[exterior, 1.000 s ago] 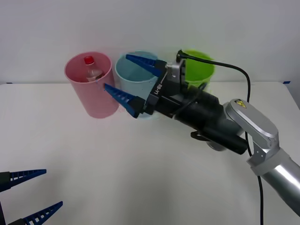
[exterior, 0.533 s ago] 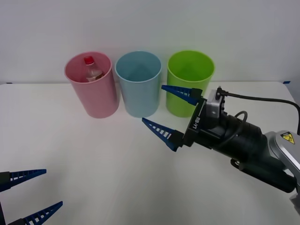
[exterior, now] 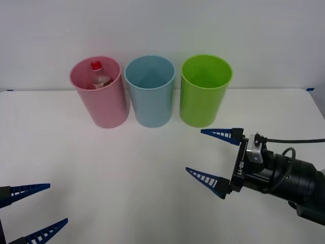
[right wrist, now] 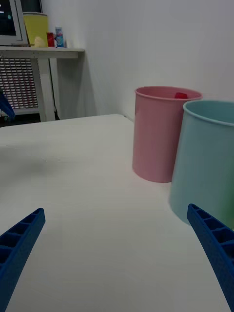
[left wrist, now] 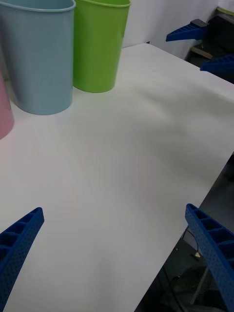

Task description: Put cans in the blue bin and PET bottles in the pink bin and trash in the green bin.

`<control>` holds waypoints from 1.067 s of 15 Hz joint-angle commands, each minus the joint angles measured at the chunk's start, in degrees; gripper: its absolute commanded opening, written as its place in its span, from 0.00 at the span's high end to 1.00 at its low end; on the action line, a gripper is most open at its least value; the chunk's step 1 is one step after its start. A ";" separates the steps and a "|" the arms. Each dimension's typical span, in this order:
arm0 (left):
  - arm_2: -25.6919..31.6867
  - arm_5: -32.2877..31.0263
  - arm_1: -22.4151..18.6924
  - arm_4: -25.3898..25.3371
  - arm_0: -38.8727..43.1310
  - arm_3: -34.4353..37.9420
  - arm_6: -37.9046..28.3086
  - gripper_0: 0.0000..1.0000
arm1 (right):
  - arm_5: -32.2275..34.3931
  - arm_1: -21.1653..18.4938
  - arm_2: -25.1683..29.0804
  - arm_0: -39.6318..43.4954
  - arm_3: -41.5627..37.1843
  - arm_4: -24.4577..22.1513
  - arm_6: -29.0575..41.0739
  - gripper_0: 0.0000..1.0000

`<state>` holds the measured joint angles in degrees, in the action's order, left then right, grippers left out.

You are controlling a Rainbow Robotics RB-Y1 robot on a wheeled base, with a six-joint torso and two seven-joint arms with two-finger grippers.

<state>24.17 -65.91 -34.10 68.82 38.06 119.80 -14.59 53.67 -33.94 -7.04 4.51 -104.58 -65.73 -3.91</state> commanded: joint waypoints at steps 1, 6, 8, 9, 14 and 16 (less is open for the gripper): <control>0.00 -0.01 0.00 0.00 0.00 0.00 0.00 0.00 | 5.39 -1.04 1.24 0.41 2.98 -0.19 -0.31 0.00; 0.00 -0.01 0.00 0.00 0.00 0.00 0.00 0.00 | 13.92 -1.48 2.82 0.06 6.76 -1.16 -0.66 0.00; 0.00 -0.01 0.00 0.00 0.00 0.00 0.00 0.00 | 16.03 -1.83 3.09 0.06 7.81 -1.34 -1.28 0.00; 0.00 -0.01 0.00 0.00 0.00 0.00 0.00 0.00 | 16.47 -2.44 3.09 0.06 8.07 -1.34 -1.89 0.00; 0.00 -0.01 0.00 0.00 0.00 0.00 0.00 0.00 | 19.54 -2.80 4.49 -0.65 11.59 -1.34 -4.62 0.00; 0.00 -0.01 0.00 0.00 0.00 0.00 0.00 0.00 | 20.78 -2.80 5.37 -1.52 14.75 -1.34 -6.02 0.00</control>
<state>24.17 -65.91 -34.10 68.82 38.06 119.80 -14.59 73.99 -36.74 -1.99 3.31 -91.06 -67.09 -9.35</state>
